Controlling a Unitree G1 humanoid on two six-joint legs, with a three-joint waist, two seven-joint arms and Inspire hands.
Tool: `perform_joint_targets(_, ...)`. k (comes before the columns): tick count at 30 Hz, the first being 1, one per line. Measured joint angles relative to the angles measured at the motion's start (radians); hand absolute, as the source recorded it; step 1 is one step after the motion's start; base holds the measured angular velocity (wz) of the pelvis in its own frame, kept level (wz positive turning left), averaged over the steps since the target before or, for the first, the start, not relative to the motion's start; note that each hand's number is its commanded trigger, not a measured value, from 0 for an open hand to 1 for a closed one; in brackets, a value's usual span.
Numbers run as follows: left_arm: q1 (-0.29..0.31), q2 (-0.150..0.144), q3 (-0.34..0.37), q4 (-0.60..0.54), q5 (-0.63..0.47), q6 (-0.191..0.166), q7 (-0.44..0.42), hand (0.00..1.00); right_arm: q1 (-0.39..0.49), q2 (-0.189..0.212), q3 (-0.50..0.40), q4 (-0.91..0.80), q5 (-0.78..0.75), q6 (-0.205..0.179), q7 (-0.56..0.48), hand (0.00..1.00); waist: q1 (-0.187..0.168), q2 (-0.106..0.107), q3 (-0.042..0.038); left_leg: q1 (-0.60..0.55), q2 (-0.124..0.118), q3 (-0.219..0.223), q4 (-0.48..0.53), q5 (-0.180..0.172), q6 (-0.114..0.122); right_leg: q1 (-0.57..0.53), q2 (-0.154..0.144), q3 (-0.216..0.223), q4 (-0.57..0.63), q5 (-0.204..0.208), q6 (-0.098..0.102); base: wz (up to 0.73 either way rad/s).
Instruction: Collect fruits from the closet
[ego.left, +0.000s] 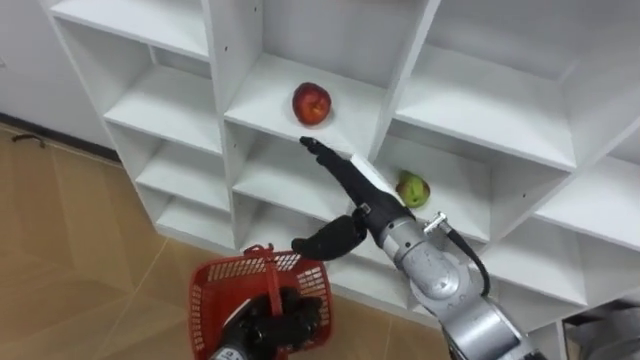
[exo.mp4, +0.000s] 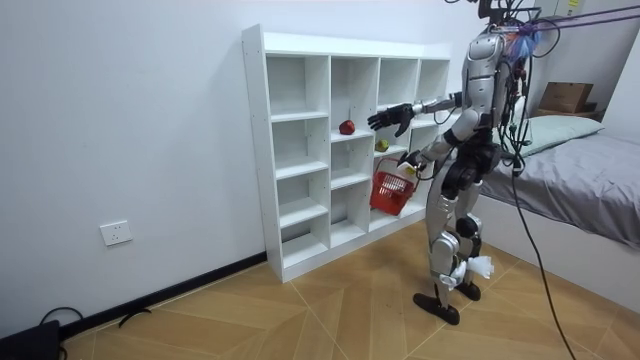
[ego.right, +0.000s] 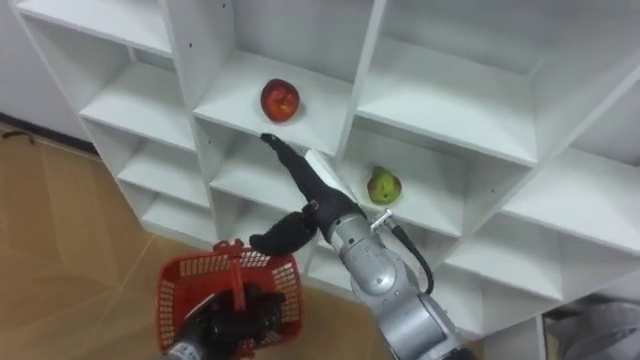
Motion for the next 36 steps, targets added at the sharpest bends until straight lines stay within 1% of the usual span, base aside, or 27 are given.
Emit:
perform_joint_targets(2,0.000,0.007,0.001,0.012,0.001,-0.001,-0.008,1.00,-0.038,0.006,0.000,0.000,0.000,0.007,0.000,0.00,0.003,-0.005,-0.0013,0.001,-0.001,-0.003,-0.006,0.000,0.000,0.002,0.000,-0.002,0.000,0.000,0.000,0.04)
perform_joint_targets(3,0.000,0.012,0.001,0.024,0.002,-0.001,-0.016,1.00,-0.063,0.007,0.000,0.000,0.001,0.007,0.000,0.00,0.003,-0.005,-0.0013,0.003,-0.001,-0.012,-0.006,0.000,0.000,0.005,-0.001,-0.011,0.000,0.000,0.000,0.12)
perform_joint_targets(6,0.018,0.027,0.000,0.029,0.009,0.000,-0.020,1.00,-0.101,0.007,0.000,0.000,0.011,0.007,-0.004,0.00,0.008,-0.007,-0.0021,0.005,-0.002,-0.030,-0.006,0.000,-0.001,0.015,0.000,-0.031,-0.002,0.000,0.000,0.20)
perform_joint_targets(8,0.026,0.032,-0.001,0.029,0.008,0.000,-0.020,1.00,-0.106,0.007,0.000,0.000,0.014,0.007,-0.007,0.00,0.016,-0.009,-0.0024,0.005,-0.004,-0.043,-0.001,0.002,-0.002,0.017,-0.001,-0.045,-0.001,0.000,0.000,0.20)
perform_joint_targets(11,0.029,0.034,0.001,0.034,0.010,0.000,-0.020,1.00,-0.106,0.007,0.001,0.008,0.027,0.012,-0.018,0.00,0.028,-0.020,0.0034,0.005,-0.005,-0.057,0.003,0.003,-0.002,0.024,-0.001,-0.057,-0.001,0.000,0.001,0.18)
perform_joint_targets(12,0.033,0.036,0.007,0.034,0.010,0.000,-0.020,1.00,-0.106,0.008,0.000,0.010,0.033,0.015,-0.025,0.00,0.037,-0.027,0.0078,0.006,-0.005,-0.058,0.003,0.003,-0.002,0.027,-0.002,-0.059,-0.002,-0.001,0.001,0.05)
perform_joint_targets(14,0.038,0.037,0.020,0.035,0.011,0.004,-0.020,1.00,-0.110,0.009,0.000,0.016,0.033,0.017,-0.038,0.00,0.048,-0.038,0.0120,0.002,-0.005,-0.062,0.003,0.003,-0.002,0.028,-0.001,-0.063,-0.003,-0.001,0.001,0.05)
perform_joint_targets(15,0.038,0.037,0.028,0.035,0.011,0.004,-0.019,1.00,-0.116,0.009,0.000,0.023,0.029,0.024,-0.049,0.00,0.049,-0.043,0.0126,-0.005,-0.005,-0.067,0.004,0.003,-0.002,0.027,-0.001,-0.070,-0.002,-0.001,0.001,0.09)
perform_joint_targets(17,0.038,0.037,0.039,0.035,0.015,0.004,-0.019,1.00,-0.141,0.009,0.000,0.041,0.026,0.032,-0.062,0.00,0.053,-0.051,0.0112,-0.015,-0.005,-0.069,0.007,0.002,-0.003,0.021,-0.001,-0.075,-0.002,-0.001,0.001,0.04)
perform_joint_targets(18,0.037,0.037,0.044,0.035,0.018,0.004,-0.019,1.00,-0.175,0.009,0.000,0.080,0.023,0.031,-0.072,0.00,0.055,-0.054,0.0114,-0.018,-0.005,-0.069,0.011,0.003,-0.003,0.015,-0.001,-0.074,-0.002,-0.001,0.001,0.00)
perform_joint_targets(19,0.037,0.037,0.048,0.034,0.018,0.004,-0.020,1.00,-0.210,0.009,-0.001,0.125,0.013,0.032,-0.089,0.00,0.054,-0.055,0.0109,-0.022,-0.006,-0.069,0.016,0.003,-0.004,0.012,-0.001,-0.074,-0.002,-0.001,0.001,0.00)
perform_joint_targets(21,0.039,0.036,0.059,0.035,0.019,0.004,-0.020,1.00,-0.243,0.008,-0.012,0.151,-0.004,0.037,-0.126,0.00,0.055,-0.056,0.0099,-0.032,-0.005,-0.070,0.026,0.003,-0.004,0.007,-0.001,-0.075,-0.002,-0.001,0.001,0.00)
perform_joint_targets(23,0.040,0.036,0.069,0.038,0.018,0.004,-0.020,1.00,-0.260,0.008,-0.031,0.157,-0.005,0.037,-0.158,0.00,0.056,-0.058,0.0093,-0.040,-0.005,-0.071,0.025,0.003,-0.004,0.002,-0.001,-0.077,-0.002,-0.001,0.001,0.00)
perform_joint_targets(24,0.043,0.037,0.079,0.038,0.018,0.005,-0.021,1.00,-0.270,0.006,-0.034,0.162,-0.009,0.037,-0.182,0.00,0.057,-0.062,0.0071,-0.049,-0.005,-0.071,0.026,0.004,-0.005,-0.003,-0.001,-0.080,-0.001,-0.001,0.001,0.00)
perform_joint_targets(25,0.043,0.038,0.081,0.038,0.018,0.006,-0.021,1.00,-0.275,0.004,-0.035,0.167,-0.012,0.037,-0.191,0.00,0.058,-0.065,0.0075,-0.050,-0.005,-0.071,0.026,0.004,-0.005,-0.004,-0.001,-0.081,-0.001,-0.001,0.001,0.00)
perform_joint_targets(26,0.043,0.039,0.088,0.037,0.018,0.012,-0.021,1.00,-0.281,0.004,-0.036,0.177,-0.024,0.038,-0.204,0.00,0.059,-0.070,0.0062,-0.050,-0.004,-0.072,0.027,0.005,-0.006,-0.007,0.000,-0.081,-0.001,-0.001,0.001,0.00)
perform_joint_targets(27,0.043,0.039,0.094,0.034,0.019,0.019,-0.021,1.00,-0.281,0.004,-0.036,0.184,-0.037,0.039,-0.215,0.00,0.064,-0.074,0.0040,-0.053,-0.004,-0.073,0.027,0.005,-0.006,-0.010,0.000,-0.082,-0.001,0.000,0.001,0.00)
perform_joint_targets(28,0.043,0.039,0.097,0.031,0.018,0.022,-0.021,1.00,-0.282,0.004,-0.036,0.194,-0.039,0.039,-0.224,0.00,0.070,-0.081,-0.0002,-0.060,-0.004,-0.073,0.028,0.005,-0.006,-0.018,0.000,-0.083,-0.001,0.000,0.001,0.00)
perform_joint_targets(29,0.041,0.039,0.098,0.030,0.018,0.022,-0.022,1.00,-0.287,0.003,-0.036,0.206,-0.037,0.037,-0.229,0.00,0.072,-0.084,0.0000,-0.065,-0.004,-0.073,0.029,0.005,-0.006,-0.021,0.000,-0.084,-0.001,0.000,0.000,0.00)
perform_joint_targets(31,0.035,0.040,0.098,0.031,0.018,0.022,-0.022,1.00,-0.323,0.003,-0.036,0.285,-0.037,0.037,-0.241,0.00,0.082,-0.093,0.0006,-0.073,-0.004,-0.075,0.038,0.006,-0.007,-0.029,0.000,-0.084,0.000,0.000,0.000,0.00)
perform_joint_targets(33,0.023,0.045,0.098,0.045,0.009,0.022,-0.025,1.00,-0.378,0.003,-0.037,0.401,-0.030,0.036,-0.268,0.00,0.088,-0.099,0.0047,-0.084,-0.004,-0.076,0.046,0.006,-0.007,-0.035,0.000,-0.084,-0.001,0.001,-0.001,0.02)
perform_joint_targets(35,0.007,0.050,0.098,0.069,0.008,0.021,-0.027,1.00,-0.395,0.002,-0.039,0.437,-0.029,0.036,-0.296,0.00,0.091,-0.105,0.0113,-0.096,-0.004,-0.080,0.049,0.006,-0.007,-0.044,0.000,-0.088,0.000,0.001,-0.002,0.05)
perform_joint_targets(36,0.001,0.054,0.098,0.079,0.008,0.021,-0.027,1.00,-0.396,0.001,-0.042,0.440,-0.023,0.036,-0.309,0.00,0.091,-0.108,0.0121,-0.110,-0.004,-0.083,0.054,0.006,-0.007,-0.056,0.001,-0.091,0.000,0.002,-0.004,0.05)
